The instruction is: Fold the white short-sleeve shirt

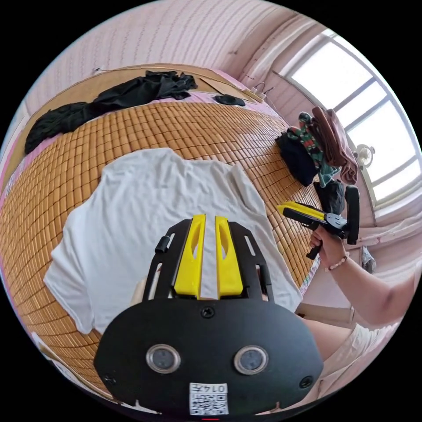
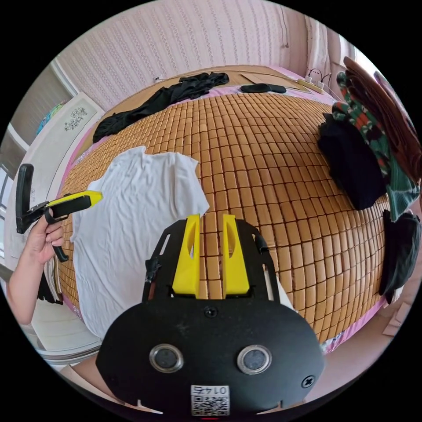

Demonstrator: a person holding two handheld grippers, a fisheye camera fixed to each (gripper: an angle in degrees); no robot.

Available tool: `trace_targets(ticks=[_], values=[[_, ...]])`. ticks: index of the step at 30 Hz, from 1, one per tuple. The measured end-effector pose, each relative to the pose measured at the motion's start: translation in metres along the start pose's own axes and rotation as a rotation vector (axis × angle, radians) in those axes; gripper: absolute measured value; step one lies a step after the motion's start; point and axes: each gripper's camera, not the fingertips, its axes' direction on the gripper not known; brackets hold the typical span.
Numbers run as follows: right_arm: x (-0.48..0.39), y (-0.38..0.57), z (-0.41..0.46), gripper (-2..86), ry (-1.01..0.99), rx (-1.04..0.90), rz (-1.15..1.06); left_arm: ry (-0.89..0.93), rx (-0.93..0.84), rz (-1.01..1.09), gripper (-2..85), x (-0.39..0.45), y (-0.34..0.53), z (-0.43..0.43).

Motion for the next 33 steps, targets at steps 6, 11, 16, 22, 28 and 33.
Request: trace_targets(ticks=[6, 11, 16, 22, 28, 33], values=[[0.029, -0.003, 0.025, 7.4, -0.087, -0.021, -0.016, 0.027, -0.069, 0.076, 4.7, 0.053, -0.059, 0.066], [0.061, 0.004, 0.042, 2.1, -0.220, -0.078, 0.023, 0.027, -0.128, 0.098, 4.7, 0.081, -0.080, 0.108], [0.092, 0.035, -0.001, 0.9, -0.199, 0.055, 0.078, -0.009, -0.119, 0.155, 4.6, 0.104, -0.102, 0.128], [0.107, 0.066, 0.013, 1.0, -0.130, -0.054, 0.091, -0.009, -0.119, 0.213, 4.6, 0.136, -0.143, 0.160], [0.132, 0.081, 0.016, 1.5, -0.198, -0.052, 0.130, -0.052, -0.150, 0.319, 5.0, 0.180, -0.187, 0.213], [0.144, 0.086, 0.010, 2.1, -0.213, -0.008, 0.101, -0.119, -0.189, 0.319, -0.4, 0.172, -0.193, 0.227]])
